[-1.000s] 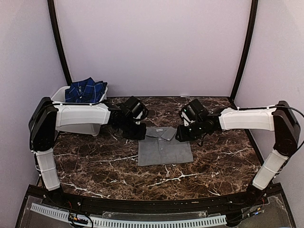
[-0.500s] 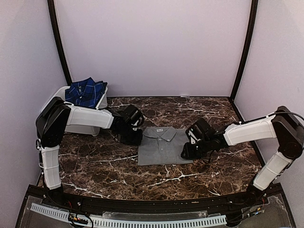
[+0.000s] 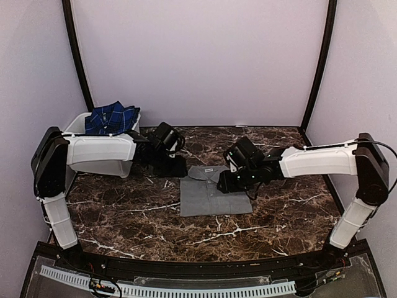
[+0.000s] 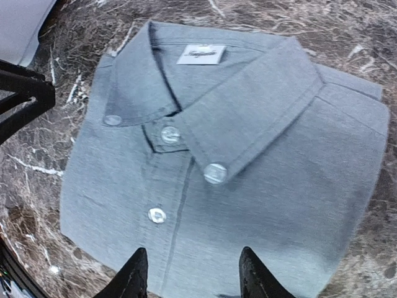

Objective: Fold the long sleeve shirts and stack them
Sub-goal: Adjust the square-folded shirt at the center of the board, then move the square-folded shirt to the corner of the board.

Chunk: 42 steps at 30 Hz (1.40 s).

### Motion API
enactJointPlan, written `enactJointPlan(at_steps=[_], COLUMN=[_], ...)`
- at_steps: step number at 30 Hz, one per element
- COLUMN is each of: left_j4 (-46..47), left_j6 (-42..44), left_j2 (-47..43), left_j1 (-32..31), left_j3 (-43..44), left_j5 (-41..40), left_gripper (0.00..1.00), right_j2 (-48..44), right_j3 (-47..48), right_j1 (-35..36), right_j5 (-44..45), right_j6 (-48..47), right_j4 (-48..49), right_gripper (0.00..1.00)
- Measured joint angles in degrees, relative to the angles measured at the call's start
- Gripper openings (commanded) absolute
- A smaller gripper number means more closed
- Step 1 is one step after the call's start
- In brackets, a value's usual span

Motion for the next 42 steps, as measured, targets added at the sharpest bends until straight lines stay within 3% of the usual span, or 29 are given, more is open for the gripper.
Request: enactJointPlan(at_steps=[6,10,31,42], left_j4=[-0.1,0.0,0.8,1.8], left_j6=[0.0,0.1,1.6,3.0], left_j2=[-6.1,-8.6,-12.9,-15.4], left_j1=[0.0,0.0,1.2,2.6], left_j3=[0.0,-0.6,-6.0,-6.1], left_j5=[-2.4,-3.1,-2.5,-1.0], left_gripper=[0.79,0.84,0.89,0.89], right_j2=[7.5,11.3,22.3,23.1], right_j3=[7.2,11.4,18.8,19.5], right_j1=[5.7,8.3,8.7,-4.7], right_j5=[1.5,3.1,13.8,15.0], right_j6=[0.4,1.4,4.8,-4.2], right_j4=[-2.6,-4.8,-11.0,-8.8], right_gripper=[0.77,0.82,0.83,0.83])
